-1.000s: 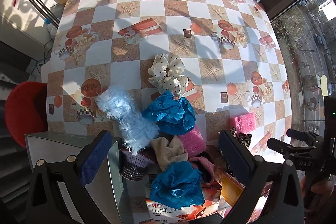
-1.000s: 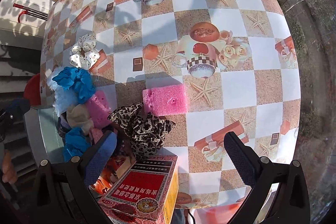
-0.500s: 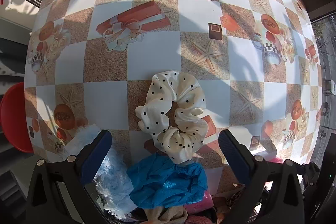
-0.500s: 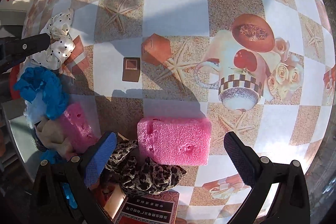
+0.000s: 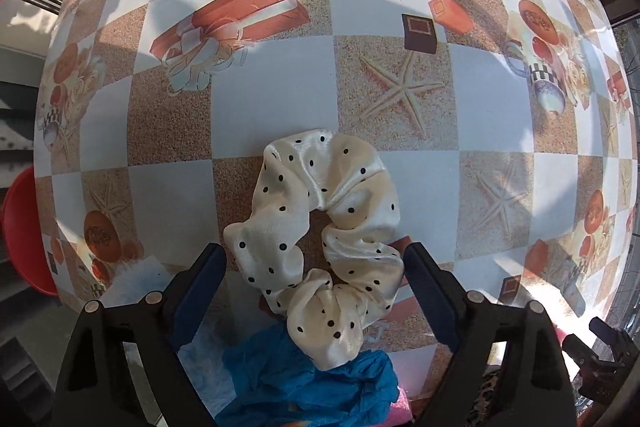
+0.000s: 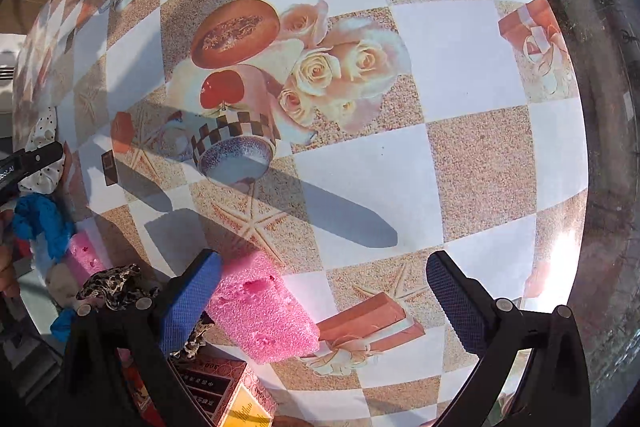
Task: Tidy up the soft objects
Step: 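Grasp the white polka-dot scrunchie with the left tool while the right tool grasps the pink sponge, then lift the scrunchie and sponge and carry both toward the white box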
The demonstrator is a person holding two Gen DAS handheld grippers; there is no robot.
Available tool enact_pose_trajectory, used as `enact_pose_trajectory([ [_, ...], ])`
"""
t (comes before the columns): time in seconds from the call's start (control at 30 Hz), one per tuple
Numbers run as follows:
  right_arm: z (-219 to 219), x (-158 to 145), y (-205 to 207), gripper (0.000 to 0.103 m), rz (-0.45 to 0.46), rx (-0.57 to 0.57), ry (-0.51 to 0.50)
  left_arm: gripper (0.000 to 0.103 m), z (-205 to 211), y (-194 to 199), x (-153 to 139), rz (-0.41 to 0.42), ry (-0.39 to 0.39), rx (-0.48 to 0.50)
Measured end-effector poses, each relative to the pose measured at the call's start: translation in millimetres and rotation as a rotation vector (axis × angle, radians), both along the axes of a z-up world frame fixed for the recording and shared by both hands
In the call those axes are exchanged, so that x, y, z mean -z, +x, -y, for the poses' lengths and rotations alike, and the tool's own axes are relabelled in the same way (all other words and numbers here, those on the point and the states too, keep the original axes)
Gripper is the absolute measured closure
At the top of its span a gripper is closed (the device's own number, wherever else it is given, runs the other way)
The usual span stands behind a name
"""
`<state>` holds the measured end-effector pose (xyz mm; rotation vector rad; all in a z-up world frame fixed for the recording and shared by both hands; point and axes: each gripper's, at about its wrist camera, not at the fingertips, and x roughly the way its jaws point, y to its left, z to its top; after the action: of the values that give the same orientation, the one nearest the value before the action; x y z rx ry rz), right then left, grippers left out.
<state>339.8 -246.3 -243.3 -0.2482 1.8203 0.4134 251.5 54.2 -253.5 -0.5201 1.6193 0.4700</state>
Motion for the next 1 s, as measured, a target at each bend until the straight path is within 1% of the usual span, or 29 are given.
enact_pose_trajectory([
  [0.07,8.8,-3.7,-9.6,0.000,-0.027,0.056,0.050,0.011,6.4,7.5,2.2,-0.006,0.003,0.016],
  [0.1,8.8,-5.4,-16.3,0.000,-0.029,0.055,0.063,0.011,7.3,8.4,3.9,-0.011,0.006,0.021],
  [0.13,7.2,-7.7,-23.2,0.000,-0.016,0.027,0.057,0.011,10.0,10.2,6.4,-0.011,0.003,0.023],
  [0.23,-2.0,-10.1,-43.0,0.000,0.038,-0.120,0.023,0.012,14.0,22.7,14.1,-0.003,-0.018,0.028],
  [0.3,-5.0,-9.3,-56.4,0.000,0.060,-0.198,0.007,0.012,13.7,21.4,14.0,-0.001,-0.017,0.042],
  [0.4,-6.4,1.5,-64.6,0.000,0.060,-0.232,-0.011,0.014,13.5,24.8,17.2,0.007,-0.032,0.045],
  [0.43,-9.1,4.7,-65.0,0.000,0.062,-0.241,-0.020,0.017,13.8,25.2,17.3,0.011,-0.041,0.040],
  [0.47,-15.9,9.9,-64.8,0.000,0.069,-0.256,-0.026,0.024,6.4,24.2,15.7,0.019,-0.060,0.036],
  [0.5,-19.5,12.4,-65.3,0.000,0.074,-0.272,-0.034,0.028,4.8,24.4,13.1,0.028,-0.075,0.036],
  [0.53,-22.1,12.9,-66.0,0.000,0.085,-0.285,-0.045,0.038,6.3,24.9,11.1,0.034,-0.078,0.041],
  [0.57,-24.5,13.8,-68.9,0.002,0.090,-0.295,-0.041,0.053,8.2,25.7,8.6,0.040,-0.078,0.049],
  [0.6,-28.3,12.2,-69.8,0.008,0.096,-0.298,-0.044,0.060,10.6,26.9,5.2,0.040,-0.073,0.064],
  [0.63,-27.9,10.3,-69.9,0.013,0.108,-0.300,-0.052,0.072,14.1,26.8,3.8,0.039,-0.068,0.078],
  [0.67,-29.9,2.3,-65.7,0.023,0.122,-0.299,-0.057,0.076,16.8,26.3,1.6,0.043,-0.061,0.089],
  [0.7,-32.3,-4.0,-52.9,0.041,0.134,-0.292,-0.049,0.077,19.1,24.9,-1.7,0.057,-0.057,0.093],
  [0.73,-31.1,-8.7,-50.5,0.055,0.148,-0.285,-0.040,0.079,20.2,23.5,-5.0,0.069,-0.051,0.094],
  [0.77,-22.6,-23.3,-46.4,0.056,0.151,-0.274,-0.025,0.080,19.5,29.9,-14.1,0.076,-0.027,0.093],
  [0.83,-16.9,-32.3,-36.3,0.056,0.128,-0.216,0.033,0.081,23.9,27.8,-27.0,0.109,-0.007,0.098],
  [0.9,-11.8,-45.2,-23.6,0.056,0.151,-0.182,0.051,0.081,30.2,25.2,-43.4,0.145,0.019,0.119],
  [1.0,1.7,-66.6,-21.2,0.056,0.161,-0.130,0.098,0.081,44.5,17.6,-69.4,0.197,0.051,0.163],
])
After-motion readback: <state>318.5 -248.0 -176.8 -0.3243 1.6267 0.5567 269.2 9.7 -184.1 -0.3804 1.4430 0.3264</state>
